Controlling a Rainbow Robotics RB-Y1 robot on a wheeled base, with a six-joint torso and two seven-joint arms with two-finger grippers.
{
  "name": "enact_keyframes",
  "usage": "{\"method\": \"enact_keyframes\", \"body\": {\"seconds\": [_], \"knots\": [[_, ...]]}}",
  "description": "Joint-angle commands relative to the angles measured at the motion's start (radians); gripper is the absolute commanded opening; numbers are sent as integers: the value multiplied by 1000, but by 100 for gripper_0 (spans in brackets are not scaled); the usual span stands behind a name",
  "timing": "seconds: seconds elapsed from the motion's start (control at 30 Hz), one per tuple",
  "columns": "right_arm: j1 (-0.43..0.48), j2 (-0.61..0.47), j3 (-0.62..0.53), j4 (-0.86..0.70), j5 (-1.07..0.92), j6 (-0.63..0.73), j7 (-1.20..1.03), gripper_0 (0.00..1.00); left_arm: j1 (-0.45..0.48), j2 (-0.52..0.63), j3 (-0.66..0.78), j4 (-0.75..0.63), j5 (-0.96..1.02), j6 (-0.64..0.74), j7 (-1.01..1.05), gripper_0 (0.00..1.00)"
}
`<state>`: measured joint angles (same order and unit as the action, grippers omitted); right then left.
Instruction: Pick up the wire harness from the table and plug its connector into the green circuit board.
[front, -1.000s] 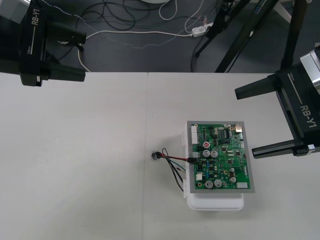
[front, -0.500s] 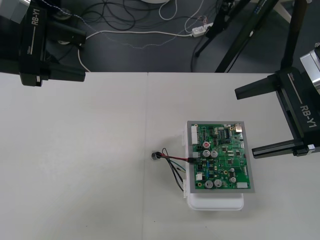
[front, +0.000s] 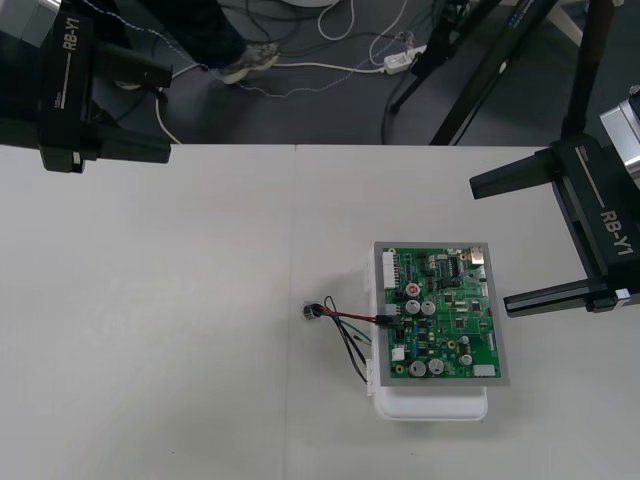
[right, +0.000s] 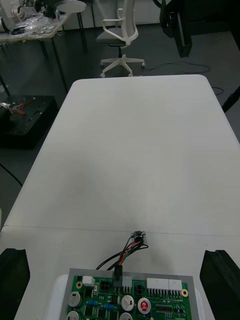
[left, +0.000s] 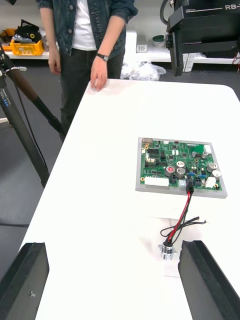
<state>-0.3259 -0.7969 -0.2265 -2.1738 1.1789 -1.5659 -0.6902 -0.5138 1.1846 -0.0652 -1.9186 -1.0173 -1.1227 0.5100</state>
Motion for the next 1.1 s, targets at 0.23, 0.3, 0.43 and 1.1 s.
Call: {"method": "enact_keyframes", "body": {"seconds": [0.23, 0.3, 0.43, 1.1], "knots": [[10, -35, -30, -21, 5, -5, 51, 100, -40, -10, -8, -17, 5, -20, 62, 76], [10, -35, -30, -21, 5, -5, 51, 100, -40, -10, -8, -17, 5, -20, 62, 76], [10, -35, -30, -21, 5, -5, 51, 100, -40, -10, -8, -17, 5, -20, 62, 76], [10, -35, -30, -21, 5, -5, 51, 100, -40, -10, -8, -17, 5, -20, 62, 76]]}}
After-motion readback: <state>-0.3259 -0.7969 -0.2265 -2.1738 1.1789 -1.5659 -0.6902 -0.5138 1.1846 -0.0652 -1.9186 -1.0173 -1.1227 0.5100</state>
